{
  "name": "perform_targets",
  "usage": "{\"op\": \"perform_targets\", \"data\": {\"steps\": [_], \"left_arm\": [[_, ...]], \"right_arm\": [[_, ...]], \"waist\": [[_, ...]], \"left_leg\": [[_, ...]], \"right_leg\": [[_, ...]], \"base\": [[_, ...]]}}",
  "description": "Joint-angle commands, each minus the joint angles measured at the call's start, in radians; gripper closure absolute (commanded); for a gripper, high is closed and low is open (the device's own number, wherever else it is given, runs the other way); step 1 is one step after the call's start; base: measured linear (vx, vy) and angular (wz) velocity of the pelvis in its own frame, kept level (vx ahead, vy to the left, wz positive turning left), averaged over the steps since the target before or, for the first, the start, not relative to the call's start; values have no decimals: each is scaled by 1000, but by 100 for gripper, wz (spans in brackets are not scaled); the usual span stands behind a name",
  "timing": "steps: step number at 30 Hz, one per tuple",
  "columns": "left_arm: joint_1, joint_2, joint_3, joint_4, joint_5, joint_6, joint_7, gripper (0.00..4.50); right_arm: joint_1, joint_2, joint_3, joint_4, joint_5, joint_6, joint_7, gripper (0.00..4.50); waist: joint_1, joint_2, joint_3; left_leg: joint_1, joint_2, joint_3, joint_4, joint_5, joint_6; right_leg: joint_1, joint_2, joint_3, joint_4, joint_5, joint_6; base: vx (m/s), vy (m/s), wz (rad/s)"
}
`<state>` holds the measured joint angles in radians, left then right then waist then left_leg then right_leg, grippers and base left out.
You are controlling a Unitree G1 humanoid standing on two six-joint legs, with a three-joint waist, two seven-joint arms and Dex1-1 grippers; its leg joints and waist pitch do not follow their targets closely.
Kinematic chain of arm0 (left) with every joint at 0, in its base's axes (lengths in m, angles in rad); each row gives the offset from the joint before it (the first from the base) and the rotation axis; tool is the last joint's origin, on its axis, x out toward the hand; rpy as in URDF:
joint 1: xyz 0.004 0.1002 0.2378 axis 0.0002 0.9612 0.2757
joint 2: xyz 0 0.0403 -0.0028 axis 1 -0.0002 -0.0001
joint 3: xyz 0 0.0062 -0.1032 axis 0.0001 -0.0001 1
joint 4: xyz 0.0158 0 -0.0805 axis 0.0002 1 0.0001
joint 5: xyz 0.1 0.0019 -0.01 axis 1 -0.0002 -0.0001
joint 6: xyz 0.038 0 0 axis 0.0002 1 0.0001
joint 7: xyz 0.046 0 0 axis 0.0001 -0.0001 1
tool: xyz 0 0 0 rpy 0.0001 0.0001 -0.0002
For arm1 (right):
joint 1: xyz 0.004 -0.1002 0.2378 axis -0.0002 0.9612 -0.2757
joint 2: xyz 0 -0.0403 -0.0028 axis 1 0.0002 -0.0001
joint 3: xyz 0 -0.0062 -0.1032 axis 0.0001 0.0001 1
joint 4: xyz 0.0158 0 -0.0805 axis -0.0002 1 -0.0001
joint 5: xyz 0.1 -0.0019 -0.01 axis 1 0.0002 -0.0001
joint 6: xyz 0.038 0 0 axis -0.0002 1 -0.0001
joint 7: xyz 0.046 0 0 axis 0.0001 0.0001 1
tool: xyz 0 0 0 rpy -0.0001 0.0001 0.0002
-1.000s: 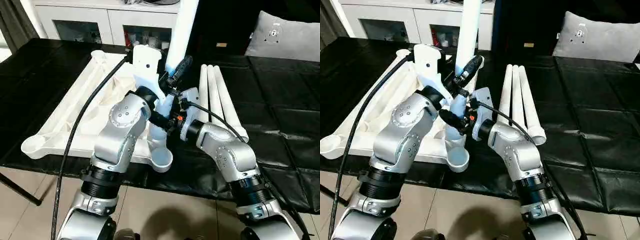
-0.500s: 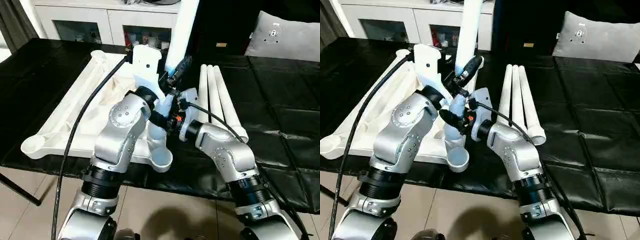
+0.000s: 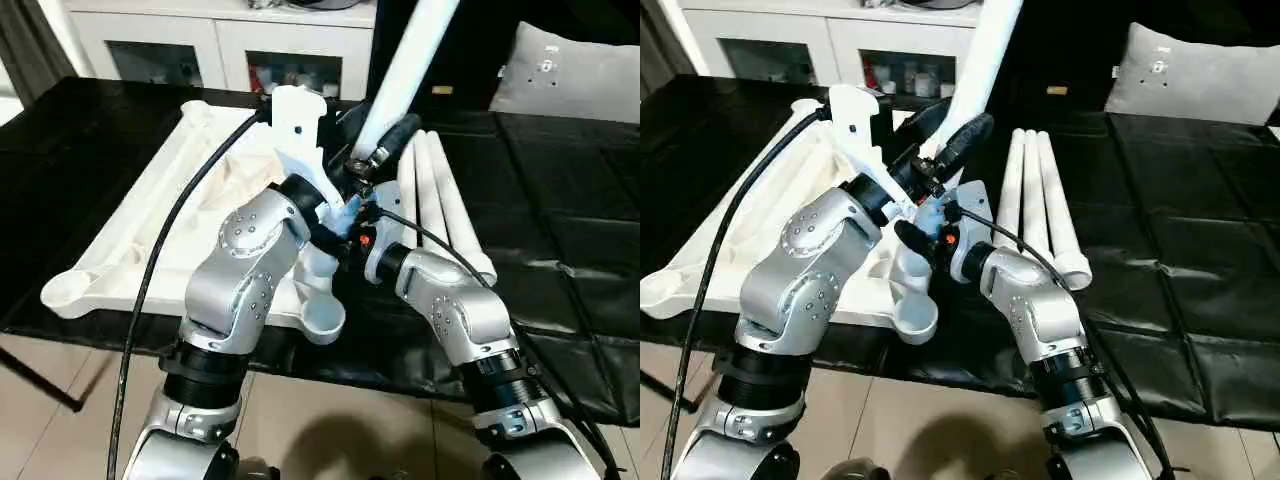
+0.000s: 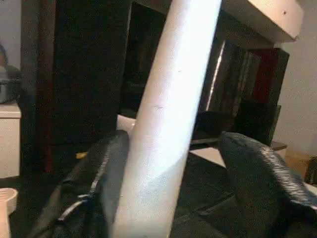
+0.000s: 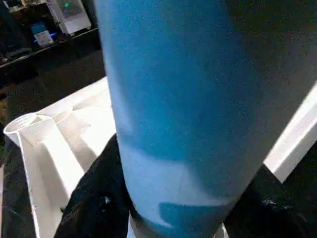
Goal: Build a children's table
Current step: Move to table
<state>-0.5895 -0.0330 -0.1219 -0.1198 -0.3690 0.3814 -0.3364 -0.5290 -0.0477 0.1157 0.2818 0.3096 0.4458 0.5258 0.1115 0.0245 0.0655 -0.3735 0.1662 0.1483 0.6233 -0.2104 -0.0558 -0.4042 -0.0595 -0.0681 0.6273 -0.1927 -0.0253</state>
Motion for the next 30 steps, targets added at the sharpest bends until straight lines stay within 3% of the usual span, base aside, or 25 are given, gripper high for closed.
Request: {"op": "perform_targets", "data": {"steps": [1,4,8,11,12,17,18,19,21,22,23,24,26,27,28,30], "left_arm": [[3,-14,8,-41,-39,17,-15,86],[-2,-27,56,-61,-80,6,-10,67],[41,13,121,-122,-130,15,-11,64],[65,36,134,-142,-134,28,-14,64],[87,58,144,-158,-130,42,-13,64],[176,138,181,-137,-13,51,59,64],[190,153,181,-132,10,54,74,64],[241,197,169,-124,78,29,93,64],[258,203,172,-123,88,28,101,64],[270,207,172,-123,100,24,111,64],[278,211,171,-125,108,21,118,64],[289,218,160,-126,133,13,129,64],[290,216,155,-128,138,11,132,64],[279,206,145,-135,136,11,134,64],[271,200,140,-139,133,12,135,64],[238,190,125,-133,120,12,116,64]], "right_arm": [[-13,6,-11,7,-3,-12,-12,260],[-17,0,-34,16,-9,-22,-29,260],[8,-36,-81,-23,-7,-6,-66,260],[21,-53,-83,-47,-13,3,-69,260],[34,-66,-80,-71,-24,-2,-75,260],[91,-85,-84,-190,-45,9,-118,260],[102,-88,-84,-206,-50,-2,-122,260],[132,-94,-77,-240,-81,-116,-120,260],[143,-89,-80,-245,-101,-175,-134,260],[154,-72,-104,-246,-73,-200,-129,260],[162,-60,-121,-247,-49,-211,-123,260],[183,-47,-147,-267,19,-204,-68,260],[193,-43,-155,-271,45,-206,-41,260],[208,-42,-153,-264,62,-222,-8,260],[214,-43,-148,-258,62,-233,1,260],[217,-51,-112,-240,49,-251,33,260]], "waist": [[1,-4,-76],[1,-5,-74],[2,-2,-74],[0,-1,-74],[2,7,-74],[-5,10,-73],[-5,10,-73],[-3,9,-73],[-6,10,-72],[-7,11,-72],[-7,8,-71],[-3,8,-70],[-2,10,-68],[-1,-11,-70],[5,1,-70],[4,-4,-71]], "left_leg": [[0,56,-12,-75,-66,9],[-1,56,-12,-76,-76,6],[1,57,-13,-78,-90,0],[1,54,-11,-76,-79,0],[1,53,-13,-76,-81,-3],[4,53,-15,-80,-111,-9],[3,52,-15,-80,-115,-11],[3,55,-17,-83,-129,-12],[5,54,-14,-84,-142,-18],[6,54,-15,-84,-142,-19],[5,54,-15,-86,-160,-14],[7,56,-15,-87,-172,-3],[6,58,-18,-89,-177,4],[3,57,-16,-89,-160,11],[4,59,-16,-86,-149,13],[2,57,-15,-86,-144,13]], "right_leg": [[64,-90,57,-67,-102,-193],[65,-90,57,-69,-105,-202],[65,-88,56,-70,-126,-188],[63,-83,56,-69,-107,-178],[63,-83,55,-68,-109,-176],[61,-78,55,-74,-134,-143],[61,-79,55,-75,-142,-141],[59,-80,55,-78,-161,-132],[56,-80,56,-78,-179,-120],[55,-80,56,-79,-181,-123],[55,-81,57,-80,-197,-131],[53,-81,59,-82,-205,-135],[53,-82,58,-81,-202,-138],[57,-82,57,-80,-191,-141],[53,-87,59,-79,-189,-148],[54,-84,57,-78,-186,-152]], "base": [[0,0,0],[0,0,0],[0,0,0],[0,0,0],[0,0,0],[0,0,0],[0,0,0],[0,0,0],[0,0,0],[0,0,0],[0,0,0],[0,0,0],[0,0,0],[0,0,0],[0,0,0],[0,0,0]]}}
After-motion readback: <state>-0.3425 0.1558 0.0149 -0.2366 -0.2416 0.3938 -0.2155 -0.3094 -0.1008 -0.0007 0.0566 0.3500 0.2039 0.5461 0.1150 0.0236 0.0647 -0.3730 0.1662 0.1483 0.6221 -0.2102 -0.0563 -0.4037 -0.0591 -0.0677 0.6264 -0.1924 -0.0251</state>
